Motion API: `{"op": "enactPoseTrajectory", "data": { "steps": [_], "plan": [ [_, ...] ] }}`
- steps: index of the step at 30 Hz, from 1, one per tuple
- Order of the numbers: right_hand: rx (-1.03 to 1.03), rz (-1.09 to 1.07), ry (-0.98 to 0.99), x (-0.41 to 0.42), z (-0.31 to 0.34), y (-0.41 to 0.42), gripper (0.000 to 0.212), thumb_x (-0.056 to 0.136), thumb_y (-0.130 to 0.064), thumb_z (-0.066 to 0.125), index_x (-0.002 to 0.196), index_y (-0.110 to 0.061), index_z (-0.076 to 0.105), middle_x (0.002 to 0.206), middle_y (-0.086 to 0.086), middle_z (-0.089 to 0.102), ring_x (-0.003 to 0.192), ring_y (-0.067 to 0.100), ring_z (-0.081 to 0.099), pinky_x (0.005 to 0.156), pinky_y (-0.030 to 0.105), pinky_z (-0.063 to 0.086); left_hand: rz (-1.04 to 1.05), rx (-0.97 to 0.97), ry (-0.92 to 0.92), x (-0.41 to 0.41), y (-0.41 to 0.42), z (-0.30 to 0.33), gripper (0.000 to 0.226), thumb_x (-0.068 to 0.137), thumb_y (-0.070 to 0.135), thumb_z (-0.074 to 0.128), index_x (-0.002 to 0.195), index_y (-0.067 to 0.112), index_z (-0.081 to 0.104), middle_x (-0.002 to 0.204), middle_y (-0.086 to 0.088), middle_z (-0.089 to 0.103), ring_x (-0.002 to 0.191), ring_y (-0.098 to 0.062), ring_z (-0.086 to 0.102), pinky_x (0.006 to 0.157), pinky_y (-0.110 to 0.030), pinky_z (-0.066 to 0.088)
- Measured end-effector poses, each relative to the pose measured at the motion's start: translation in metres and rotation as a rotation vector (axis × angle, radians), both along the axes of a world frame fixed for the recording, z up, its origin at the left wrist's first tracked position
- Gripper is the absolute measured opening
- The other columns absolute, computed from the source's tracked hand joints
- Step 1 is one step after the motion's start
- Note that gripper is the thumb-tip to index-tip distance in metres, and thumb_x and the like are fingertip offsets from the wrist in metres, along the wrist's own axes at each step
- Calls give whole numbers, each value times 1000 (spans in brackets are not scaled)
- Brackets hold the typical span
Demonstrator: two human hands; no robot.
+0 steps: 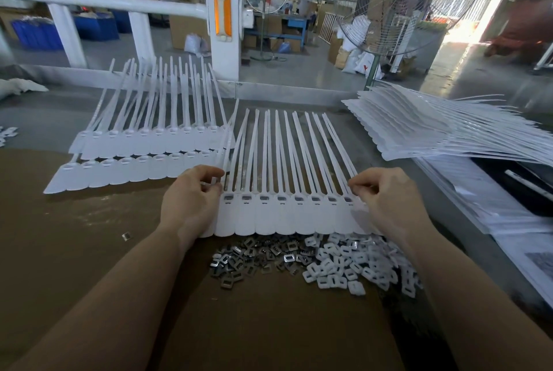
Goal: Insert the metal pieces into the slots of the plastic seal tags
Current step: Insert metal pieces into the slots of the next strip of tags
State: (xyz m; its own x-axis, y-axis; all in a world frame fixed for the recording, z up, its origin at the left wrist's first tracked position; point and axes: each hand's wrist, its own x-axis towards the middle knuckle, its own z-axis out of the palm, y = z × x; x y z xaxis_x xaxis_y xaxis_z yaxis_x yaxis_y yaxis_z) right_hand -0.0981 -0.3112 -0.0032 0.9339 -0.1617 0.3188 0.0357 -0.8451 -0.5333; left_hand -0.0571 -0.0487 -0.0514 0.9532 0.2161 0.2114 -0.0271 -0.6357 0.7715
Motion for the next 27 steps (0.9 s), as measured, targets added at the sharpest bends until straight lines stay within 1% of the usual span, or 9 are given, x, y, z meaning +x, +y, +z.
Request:
{"op": "enactPoseTrajectory", "data": {
  "steps": [3, 6, 8, 10, 12, 15, 20, 24, 27],
  "plan": [
    [24, 81, -6, -12, -1, 12, 16, 90, -9, 58, 96, -17, 71, 88, -6, 67, 79, 7, 61, 74, 19, 48, -4, 1, -2, 0, 0, 0, 22, 93, 19, 55, 111, 27, 63, 101, 0, 61, 83, -9, 52, 72, -25, 38],
    [19, 199, 21, -25, -5, 27, 15, 90, -12, 58, 98, -19, 70, 92, -9, 64, 83, 3, 59, 78, 14, 48, 1, -7, 0, 0, 0, 0, 21, 92, 19, 56, 110, 27, 63, 100, 0, 60, 82, -8, 51, 70, -25, 37],
    [-34, 292, 36, -33, -9, 36, 14, 89, -13, 59, 97, -19, 69, 93, -10, 61, 85, 3, 57, 82, 14, 47, -1, -8, 3, 0, 0, -1, 21, 93, 19, 56, 110, 28, 63, 100, 0, 59, 82, -9, 51, 71, -25, 38],
    [-102, 375, 43, -39, -13, 42, 13, 87, -14, 62, 95, -20, 69, 91, -13, 58, 89, 1, 53, 87, 19, 46, -4, -12, 7, 0, 0, -1, 21, 93, 19, 55, 110, 28, 63, 100, 0, 59, 82, -9, 51, 71, -25, 38],
    [-134, 423, 45, -42, -15, 46, 12, 86, -14, 63, 94, -19, 70, 90, -13, 57, 88, 2, 51, 86, 23, 45, -8, -20, 7, 1, 0, -1, 20, 93, 19, 55, 109, 28, 63, 99, 0, 59, 80, -9, 51, 70, -25, 38],
    [-182, 452, 18, -44, -18, 51, 11, 86, -18, 64, 94, -21, 71, 89, -13, 55, 84, 3, 48, 81, 19, 41, -2, -21, 5, 1, 0, -2, 19, 93, 20, 55, 108, 29, 63, 97, 1, 59, 75, -4, 49, 68, -26, 37],
    [-273, 460, 26, -43, -22, 55, 19, 89, -31, 59, 103, -25, 69, 96, -12, 56, 91, 4, 46, 81, 15, 33, -1, -18, 1, 1, -1, -2, 19, 93, 20, 55, 109, 29, 62, 96, 1, 59, 73, -1, 48, 58, -17, 34],
    [-301, 458, 21, -43, -22, 57, 18, 89, -30, 59, 102, -24, 69, 97, -10, 57, 92, 6, 47, 80, 16, 34, -2, -18, 4, 2, -1, -2, 19, 93, 20, 55, 109, 28, 62, 96, 0, 59, 73, -2, 48, 58, -20, 35],
    [-298, 451, 26, -43, -22, 58, 11, 88, -28, 61, 96, -24, 67, 95, -12, 56, 90, 5, 48, 80, 17, 37, 3, -13, 5, 1, -1, -2, 19, 93, 20, 55, 107, 30, 62, 99, 1, 58, 77, -5, 49, 65, -24, 36]
  ]
}}
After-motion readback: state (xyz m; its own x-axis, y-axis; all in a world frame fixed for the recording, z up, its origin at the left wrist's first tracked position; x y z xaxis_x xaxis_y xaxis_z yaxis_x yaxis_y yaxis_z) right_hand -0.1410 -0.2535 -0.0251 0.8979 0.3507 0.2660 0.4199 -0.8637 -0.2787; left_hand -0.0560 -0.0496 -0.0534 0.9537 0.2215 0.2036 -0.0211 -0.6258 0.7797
